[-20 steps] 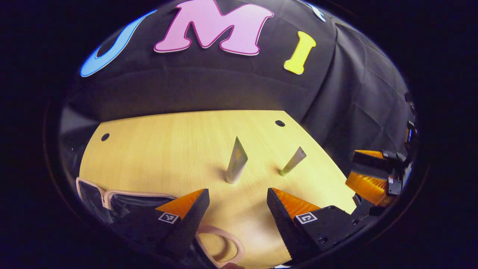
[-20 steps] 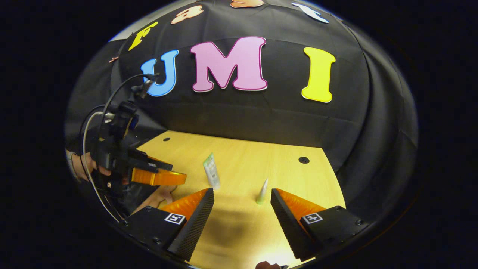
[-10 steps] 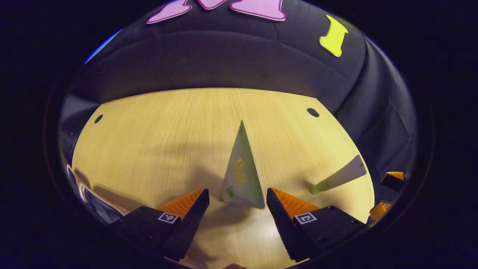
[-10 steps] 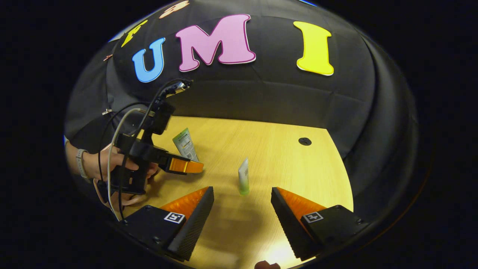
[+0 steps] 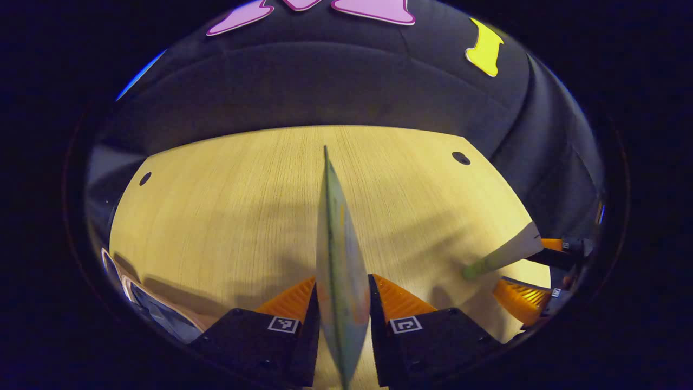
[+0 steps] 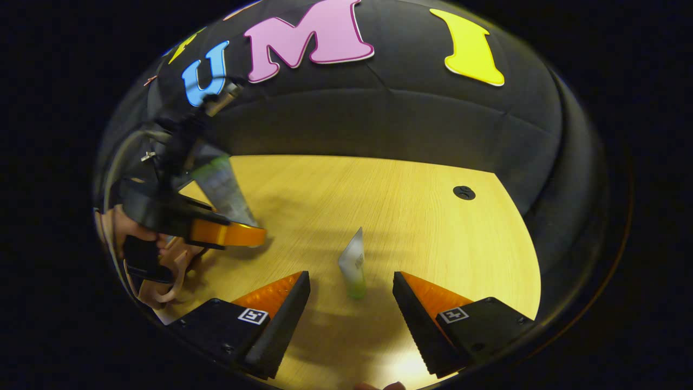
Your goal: First open the suitcase, pack the skin care products into it, and then close the suitcase.
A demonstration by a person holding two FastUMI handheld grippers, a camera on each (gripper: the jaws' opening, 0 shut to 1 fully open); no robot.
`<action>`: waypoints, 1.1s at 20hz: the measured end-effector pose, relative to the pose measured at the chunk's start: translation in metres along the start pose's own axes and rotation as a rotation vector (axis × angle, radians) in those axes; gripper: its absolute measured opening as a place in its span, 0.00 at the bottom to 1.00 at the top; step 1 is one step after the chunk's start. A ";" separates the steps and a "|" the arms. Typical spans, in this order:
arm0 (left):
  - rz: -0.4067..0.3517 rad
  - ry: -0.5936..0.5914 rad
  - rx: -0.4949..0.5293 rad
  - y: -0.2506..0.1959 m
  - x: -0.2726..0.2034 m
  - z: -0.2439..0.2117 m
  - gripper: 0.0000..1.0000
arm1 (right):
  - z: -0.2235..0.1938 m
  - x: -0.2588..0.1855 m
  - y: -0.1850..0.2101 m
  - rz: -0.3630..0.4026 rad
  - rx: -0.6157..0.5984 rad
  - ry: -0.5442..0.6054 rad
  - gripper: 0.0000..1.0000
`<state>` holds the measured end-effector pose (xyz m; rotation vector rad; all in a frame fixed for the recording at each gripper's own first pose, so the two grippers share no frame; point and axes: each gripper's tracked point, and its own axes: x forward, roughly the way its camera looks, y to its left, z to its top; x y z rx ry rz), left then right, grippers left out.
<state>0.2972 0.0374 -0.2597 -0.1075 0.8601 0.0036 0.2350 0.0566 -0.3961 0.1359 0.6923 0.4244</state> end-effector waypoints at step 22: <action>0.255 0.700 0.004 0.198 -0.211 -0.227 0.46 | 0.024 -0.082 0.088 0.132 -0.054 -0.019 0.31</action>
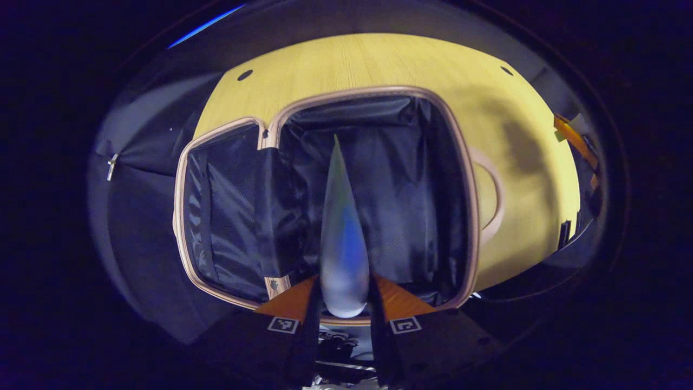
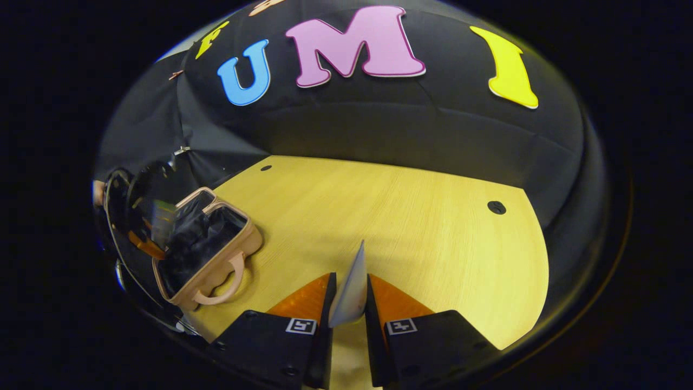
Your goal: First open the suitcase, pack the skin care products into it, and then close the suitcase.
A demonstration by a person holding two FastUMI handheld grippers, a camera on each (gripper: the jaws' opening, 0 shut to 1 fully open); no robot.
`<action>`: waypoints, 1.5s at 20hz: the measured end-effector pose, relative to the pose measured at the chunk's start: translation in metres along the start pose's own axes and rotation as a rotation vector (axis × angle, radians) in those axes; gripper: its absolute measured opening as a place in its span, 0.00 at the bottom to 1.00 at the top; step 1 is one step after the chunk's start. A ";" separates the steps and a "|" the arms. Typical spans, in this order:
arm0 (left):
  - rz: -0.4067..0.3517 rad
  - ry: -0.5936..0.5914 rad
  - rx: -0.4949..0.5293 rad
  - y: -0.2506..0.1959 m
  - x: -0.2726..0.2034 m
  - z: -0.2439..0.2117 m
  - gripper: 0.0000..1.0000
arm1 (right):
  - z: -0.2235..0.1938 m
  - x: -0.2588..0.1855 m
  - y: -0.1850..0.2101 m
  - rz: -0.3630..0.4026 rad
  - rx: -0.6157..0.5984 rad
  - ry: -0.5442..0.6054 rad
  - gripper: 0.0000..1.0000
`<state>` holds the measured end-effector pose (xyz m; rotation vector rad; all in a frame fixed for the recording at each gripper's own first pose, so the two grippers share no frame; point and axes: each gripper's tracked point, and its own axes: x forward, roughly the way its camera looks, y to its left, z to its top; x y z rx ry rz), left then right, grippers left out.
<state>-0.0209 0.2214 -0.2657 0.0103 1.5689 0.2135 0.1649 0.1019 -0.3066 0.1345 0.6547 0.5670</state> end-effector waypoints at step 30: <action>-0.048 -0.432 -0.541 0.163 -0.048 -0.043 0.93 | -0.128 0.073 0.351 0.132 0.377 0.651 0.55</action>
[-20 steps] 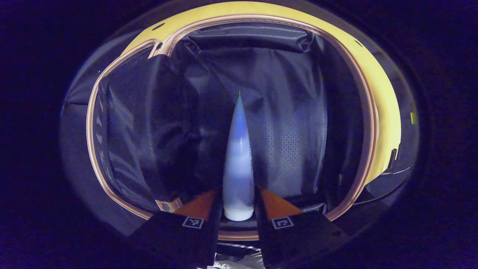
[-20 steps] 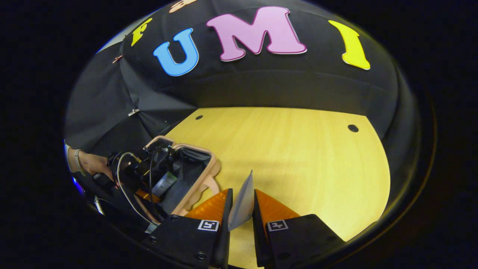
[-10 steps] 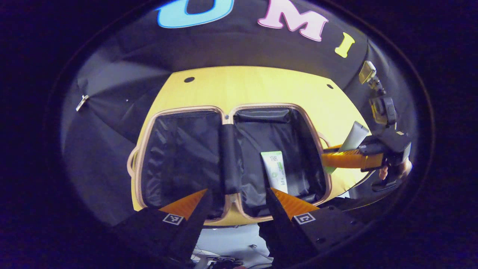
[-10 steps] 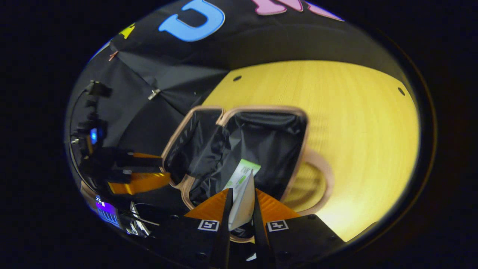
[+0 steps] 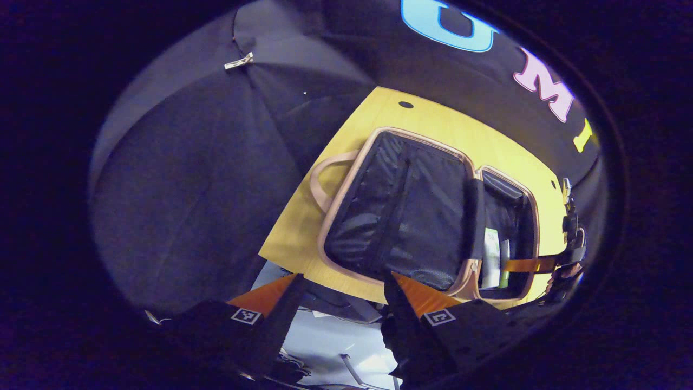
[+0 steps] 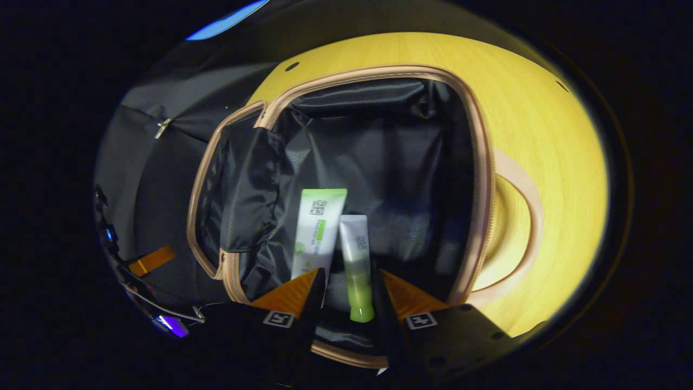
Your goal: First open the suitcase, pack the skin care products into it, and then close the suitcase.
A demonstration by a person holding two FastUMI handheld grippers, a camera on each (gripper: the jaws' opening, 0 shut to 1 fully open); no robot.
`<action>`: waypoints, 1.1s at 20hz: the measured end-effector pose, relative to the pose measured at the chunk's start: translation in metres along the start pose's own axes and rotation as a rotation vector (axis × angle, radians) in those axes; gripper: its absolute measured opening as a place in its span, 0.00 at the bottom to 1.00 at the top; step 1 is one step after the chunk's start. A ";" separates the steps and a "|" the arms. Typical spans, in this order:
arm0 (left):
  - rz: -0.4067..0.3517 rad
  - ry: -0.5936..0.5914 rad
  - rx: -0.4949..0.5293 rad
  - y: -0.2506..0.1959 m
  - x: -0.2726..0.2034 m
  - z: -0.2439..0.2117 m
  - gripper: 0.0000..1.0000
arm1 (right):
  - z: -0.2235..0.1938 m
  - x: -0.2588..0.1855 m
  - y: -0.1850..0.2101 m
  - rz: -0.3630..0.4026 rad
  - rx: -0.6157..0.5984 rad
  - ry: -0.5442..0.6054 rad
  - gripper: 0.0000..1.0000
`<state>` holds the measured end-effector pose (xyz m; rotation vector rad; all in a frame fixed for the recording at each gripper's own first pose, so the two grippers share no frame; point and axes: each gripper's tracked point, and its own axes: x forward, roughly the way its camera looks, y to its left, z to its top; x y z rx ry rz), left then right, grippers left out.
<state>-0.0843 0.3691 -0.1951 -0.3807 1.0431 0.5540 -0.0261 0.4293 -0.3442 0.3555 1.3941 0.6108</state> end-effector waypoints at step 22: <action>0.060 0.244 0.150 0.059 0.187 0.115 0.91 | 0.058 -0.192 -0.064 0.152 0.357 -0.501 0.97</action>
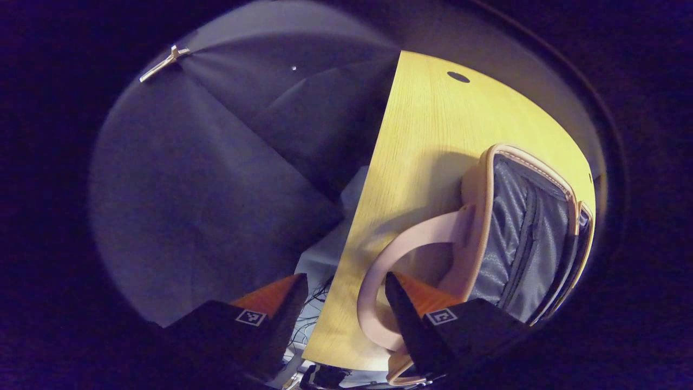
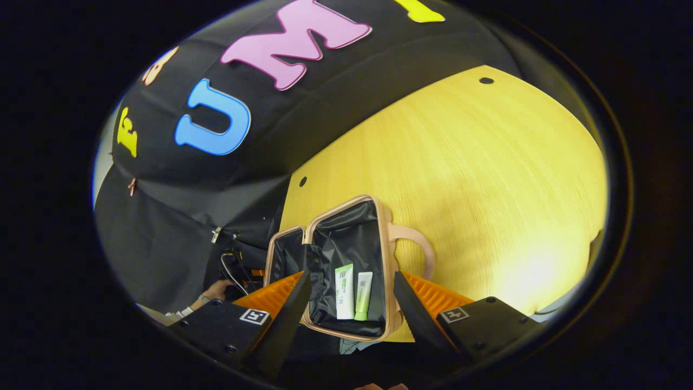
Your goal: First open the suitcase, pack the skin care products into it, and then close the suitcase.
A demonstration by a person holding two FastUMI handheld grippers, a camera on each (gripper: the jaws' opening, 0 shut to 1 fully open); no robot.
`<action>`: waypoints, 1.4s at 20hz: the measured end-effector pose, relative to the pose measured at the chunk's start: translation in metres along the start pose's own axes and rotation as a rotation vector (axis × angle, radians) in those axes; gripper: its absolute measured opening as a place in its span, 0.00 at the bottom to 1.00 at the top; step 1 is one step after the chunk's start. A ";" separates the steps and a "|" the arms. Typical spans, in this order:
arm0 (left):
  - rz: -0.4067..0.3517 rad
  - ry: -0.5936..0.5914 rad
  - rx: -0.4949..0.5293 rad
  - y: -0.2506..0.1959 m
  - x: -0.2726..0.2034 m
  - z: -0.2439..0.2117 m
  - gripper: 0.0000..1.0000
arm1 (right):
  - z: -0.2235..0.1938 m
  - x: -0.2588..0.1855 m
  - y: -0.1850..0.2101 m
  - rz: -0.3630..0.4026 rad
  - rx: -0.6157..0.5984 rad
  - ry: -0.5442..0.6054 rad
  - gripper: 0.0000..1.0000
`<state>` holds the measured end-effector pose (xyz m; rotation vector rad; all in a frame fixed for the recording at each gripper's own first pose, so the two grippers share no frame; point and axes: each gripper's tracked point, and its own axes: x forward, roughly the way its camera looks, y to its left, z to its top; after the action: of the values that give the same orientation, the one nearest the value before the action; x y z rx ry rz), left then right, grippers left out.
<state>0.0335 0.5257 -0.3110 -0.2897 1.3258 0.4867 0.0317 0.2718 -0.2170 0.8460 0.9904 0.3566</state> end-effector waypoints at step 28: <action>-0.230 -0.679 0.381 -0.352 -0.364 -0.009 0.11 | 0.045 -0.132 -0.082 0.144 -0.133 -0.050 0.97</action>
<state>0.1407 0.1532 0.0155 0.0469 0.6862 0.1066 -0.0077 0.1173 -0.1903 0.8033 0.8517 0.5160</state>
